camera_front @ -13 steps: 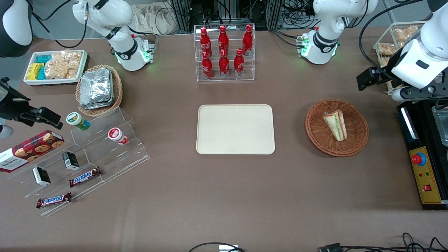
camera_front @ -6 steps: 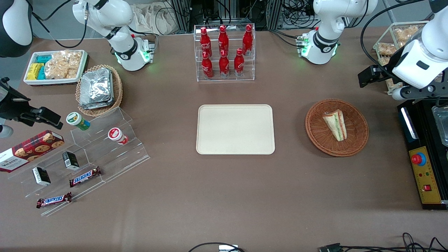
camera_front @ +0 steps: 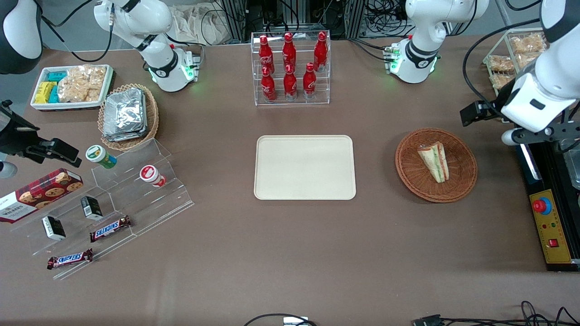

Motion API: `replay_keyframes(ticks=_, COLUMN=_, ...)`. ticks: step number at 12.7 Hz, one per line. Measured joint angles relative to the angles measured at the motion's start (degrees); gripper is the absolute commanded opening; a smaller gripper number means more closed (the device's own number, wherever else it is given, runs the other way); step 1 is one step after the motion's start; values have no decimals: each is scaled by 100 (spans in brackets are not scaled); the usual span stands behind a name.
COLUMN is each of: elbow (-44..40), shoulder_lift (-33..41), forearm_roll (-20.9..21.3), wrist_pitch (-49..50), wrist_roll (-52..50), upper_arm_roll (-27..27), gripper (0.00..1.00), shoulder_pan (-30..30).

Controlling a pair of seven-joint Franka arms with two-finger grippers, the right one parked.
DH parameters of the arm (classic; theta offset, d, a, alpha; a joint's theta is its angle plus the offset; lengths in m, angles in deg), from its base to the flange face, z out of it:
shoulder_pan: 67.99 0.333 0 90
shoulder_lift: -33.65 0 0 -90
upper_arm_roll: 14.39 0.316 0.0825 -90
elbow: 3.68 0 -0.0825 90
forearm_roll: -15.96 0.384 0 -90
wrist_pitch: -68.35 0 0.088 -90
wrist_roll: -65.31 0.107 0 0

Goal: Place sandwich from basket to tray
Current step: 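Lower the open left gripper over the wrapped sandwich in the basket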

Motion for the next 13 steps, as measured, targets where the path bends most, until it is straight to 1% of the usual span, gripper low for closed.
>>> replay_keyframes(ticks=3, elbow=483, shoulder_lift=55, forearm_roll=0, wrist_pitch=-427, wrist_roll=12, upper_arm_roll=5, gripper=100, shoulder_pan=123)
replay_keyframes(ticks=7, elbow=1626, shoulder_lift=486, forearm_roll=0, wrist_pitch=-907, wrist_roll=12, upper_arm_roll=4, gripper=100, shoulder_pan=128)
replay_keyframes(ticks=9, elbow=2123, shoulder_lift=630, forearm_roll=0, wrist_pitch=-1314, wrist_roll=12, upper_arm_roll=4, gripper=100, shoulder_pan=129)
replay_keyframes(ticks=13, elbow=2752, shoulder_lift=659, forearm_roll=0, wrist_pitch=-2105, wrist_roll=2, upper_arm_roll=13, gripper=100, shoulder_pan=166)
